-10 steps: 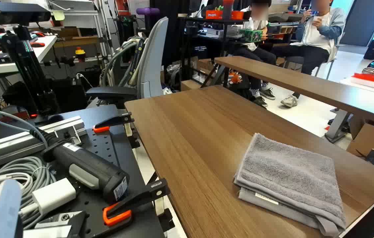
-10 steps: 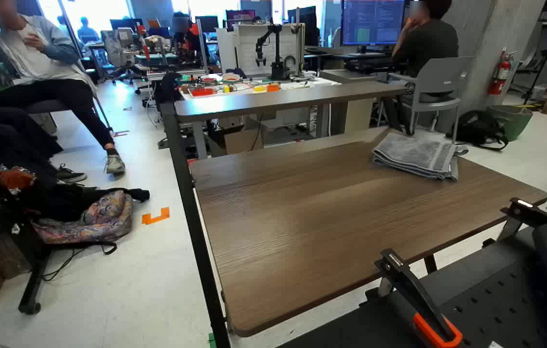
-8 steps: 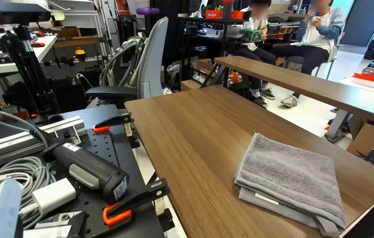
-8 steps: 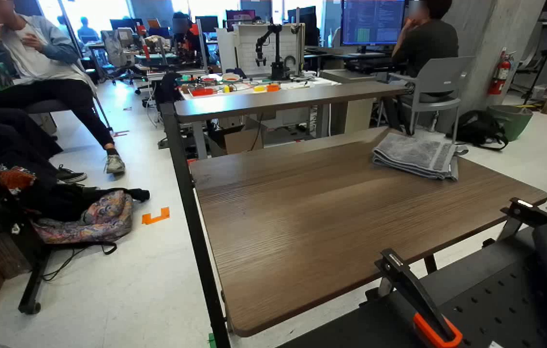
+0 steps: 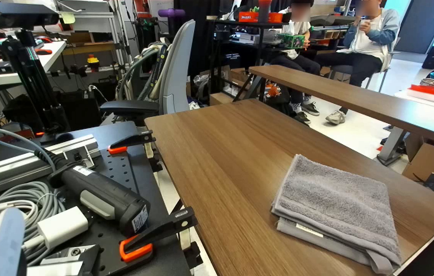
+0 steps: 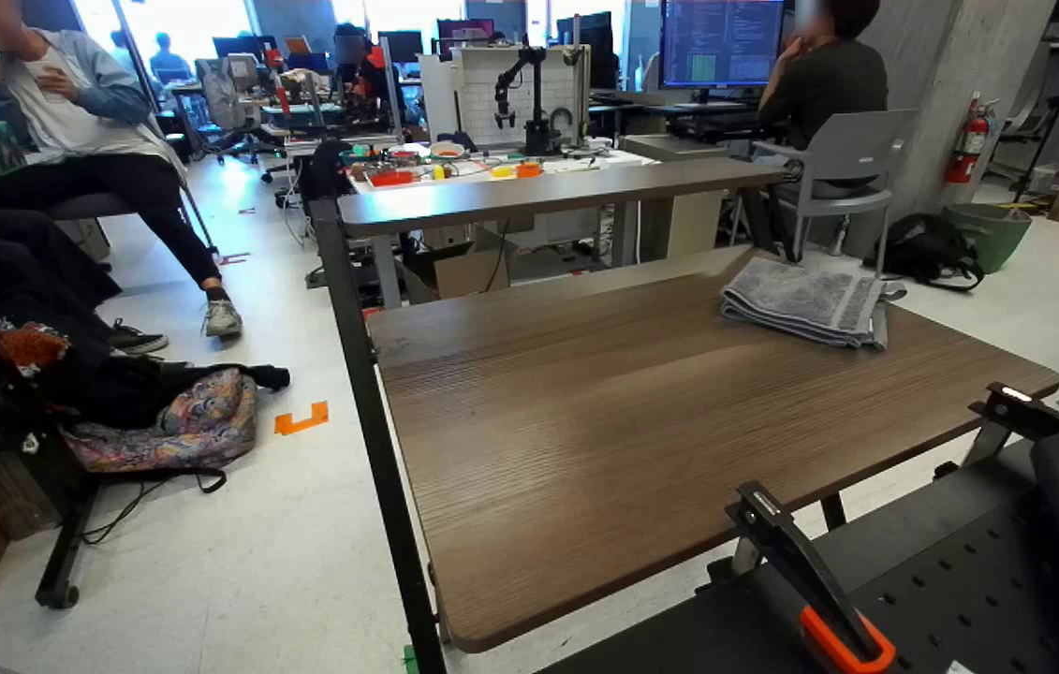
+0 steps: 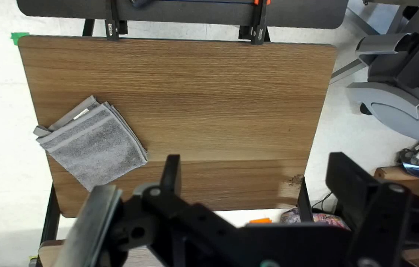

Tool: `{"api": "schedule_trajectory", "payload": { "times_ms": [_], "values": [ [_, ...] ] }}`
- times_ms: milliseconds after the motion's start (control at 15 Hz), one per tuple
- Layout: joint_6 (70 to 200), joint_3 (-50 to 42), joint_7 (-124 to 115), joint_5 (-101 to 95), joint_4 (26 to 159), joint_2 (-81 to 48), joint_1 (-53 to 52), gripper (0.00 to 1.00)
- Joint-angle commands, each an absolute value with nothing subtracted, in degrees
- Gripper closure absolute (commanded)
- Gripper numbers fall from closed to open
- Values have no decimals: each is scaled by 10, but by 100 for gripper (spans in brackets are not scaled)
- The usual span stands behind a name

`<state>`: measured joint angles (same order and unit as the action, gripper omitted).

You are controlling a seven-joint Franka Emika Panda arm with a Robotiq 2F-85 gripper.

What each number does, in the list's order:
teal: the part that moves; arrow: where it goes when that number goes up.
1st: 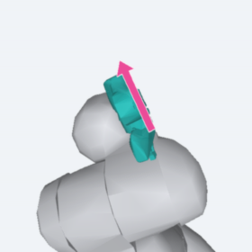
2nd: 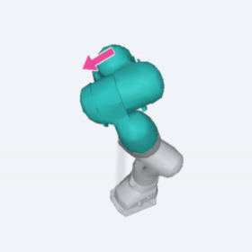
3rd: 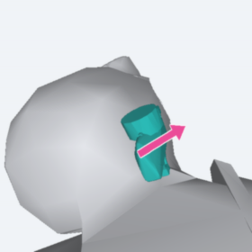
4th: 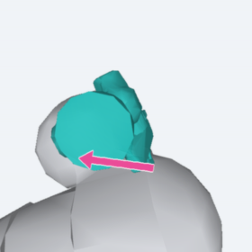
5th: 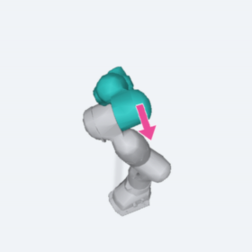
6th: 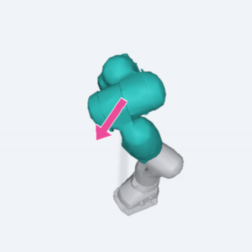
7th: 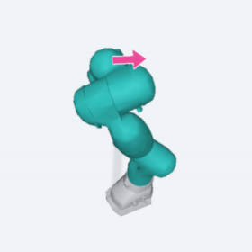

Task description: Move the cloth to the left

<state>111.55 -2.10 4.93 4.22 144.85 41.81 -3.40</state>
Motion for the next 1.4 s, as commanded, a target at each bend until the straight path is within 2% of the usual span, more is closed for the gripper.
{"api": "schedule_trajectory", "payload": {
  "times_ms": [0, 667, 1000, 1333],
  "values": [
    [1114, -18, 51, 44, 1447, 418, -30, 0],
    [1116, -16, 46, 40, 1446, 410, -26, 0],
    [1255, -16, 26, 33, 1467, 356, -6, 0],
    [1416, -8, -3, 4, 1469, 224, 24, 0]
  ]
}}
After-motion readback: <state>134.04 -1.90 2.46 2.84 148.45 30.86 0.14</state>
